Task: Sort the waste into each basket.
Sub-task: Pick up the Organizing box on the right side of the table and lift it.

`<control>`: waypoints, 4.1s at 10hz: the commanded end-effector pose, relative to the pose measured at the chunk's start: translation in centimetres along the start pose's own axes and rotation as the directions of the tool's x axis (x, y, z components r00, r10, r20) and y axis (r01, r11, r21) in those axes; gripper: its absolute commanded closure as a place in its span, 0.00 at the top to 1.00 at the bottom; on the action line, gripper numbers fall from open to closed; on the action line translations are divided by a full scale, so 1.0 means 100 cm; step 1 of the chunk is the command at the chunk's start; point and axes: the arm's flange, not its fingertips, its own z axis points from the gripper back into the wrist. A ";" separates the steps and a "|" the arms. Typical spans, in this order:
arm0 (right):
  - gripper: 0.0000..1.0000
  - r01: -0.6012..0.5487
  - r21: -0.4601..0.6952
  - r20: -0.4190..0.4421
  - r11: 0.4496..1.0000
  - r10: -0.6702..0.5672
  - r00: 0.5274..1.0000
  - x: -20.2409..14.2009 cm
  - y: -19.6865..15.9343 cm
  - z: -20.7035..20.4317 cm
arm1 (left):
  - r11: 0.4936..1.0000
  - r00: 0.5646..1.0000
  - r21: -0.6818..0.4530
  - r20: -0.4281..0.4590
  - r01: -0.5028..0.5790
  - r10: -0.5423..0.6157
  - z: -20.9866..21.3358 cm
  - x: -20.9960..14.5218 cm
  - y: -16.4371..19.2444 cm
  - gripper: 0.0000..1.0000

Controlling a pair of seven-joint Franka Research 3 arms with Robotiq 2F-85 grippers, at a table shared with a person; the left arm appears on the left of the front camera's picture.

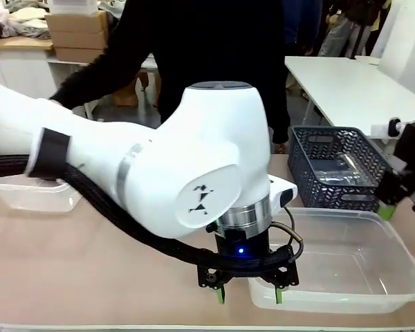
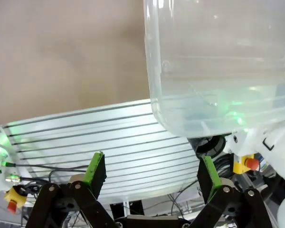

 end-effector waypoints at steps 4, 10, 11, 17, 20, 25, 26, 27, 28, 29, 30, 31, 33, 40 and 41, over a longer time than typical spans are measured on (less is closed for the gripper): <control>0.89 -0.114 0.059 -0.273 0.992 0.126 0.954 -0.008 -0.011 -0.097 | 0.989 0.983 -0.004 0.104 -0.149 0.149 -0.004 0.066 0.014 1.00; 0.89 0.000 0.052 -0.294 0.999 0.016 0.956 -0.018 -0.018 -0.103 | 0.997 0.994 0.017 0.089 -0.070 0.068 -0.022 0.097 0.010 0.46; 0.35 0.000 0.041 -0.295 0.999 0.012 0.955 -0.018 -0.018 -0.103 | 0.998 0.994 0.016 0.091 -0.063 0.061 -0.022 0.096 0.010 0.42; 0.00 0.104 -0.006 -0.237 0.995 -0.102 0.966 -0.017 -0.018 -0.103 | 0.998 0.991 0.030 0.122 -0.057 0.053 -0.020 0.090 0.012 0.00; 0.00 0.121 -0.005 -0.237 0.993 -0.119 0.964 -0.019 -0.022 -0.101 | 0.998 0.995 0.023 0.085 -0.059 0.057 -0.021 0.089 0.016 0.00; 0.00 0.153 -0.066 -0.292 0.986 -0.166 0.942 -0.028 -0.018 -0.044 | 0.996 0.997 0.042 0.034 -0.073 0.071 0.045 0.061 0.046 0.00; 0.00 0.142 -0.063 -0.318 0.988 -0.155 0.936 -0.028 -0.012 -0.016 | 0.996 0.996 0.043 0.042 -0.075 0.073 0.068 0.051 0.059 0.00; 0.00 0.126 -0.017 -0.280 0.992 -0.125 0.952 -0.022 -0.003 0.013 | 0.990 0.989 0.054 0.085 -0.129 0.125 0.086 0.047 0.074 0.00; 0.00 0.105 0.018 -0.236 0.994 -0.098 0.967 -0.010 0.006 0.040 | 0.986 0.983 0.040 0.093 -0.161 0.156 0.098 0.045 0.091 0.00; 0.00 0.078 0.094 -0.191 0.993 -0.059 0.980 0.009 0.016 0.068 | 0.977 0.970 0.038 0.131 -0.210 0.203 0.114 0.044 0.110 0.00; 0.00 0.103 0.146 -0.158 0.984 -0.079 0.984 0.029 0.029 0.089 | 0.964 0.955 0.053 0.164 -0.260 0.249 0.126 0.048 0.132 0.00; 0.00 0.055 0.173 -0.151 0.983 -0.029 0.988 0.050 0.046 0.102 | 0.956 0.941 0.046 0.199 -0.289 0.274 0.139 0.053 0.153 0.00; 0.00 0.007 0.141 -0.182 0.990 0.019 0.983 0.082 0.078 0.106 | 0.961 0.929 0.019 0.261 -0.275 0.261 0.167 0.070 0.182 0.00; 0.00 0.245 0.212 -0.243 0.946 -0.192 0.951 0.139 0.106 0.078 | 0.971 0.963 0.094 0.176 -0.221 0.202 0.144 0.168 0.217 0.00; 0.00 0.303 0.192 -0.242 0.934 -0.254 0.936 0.151 0.104 0.068 | 0.971 0.961 0.075 0.180 -0.226 0.210 0.139 0.168 0.223 0.00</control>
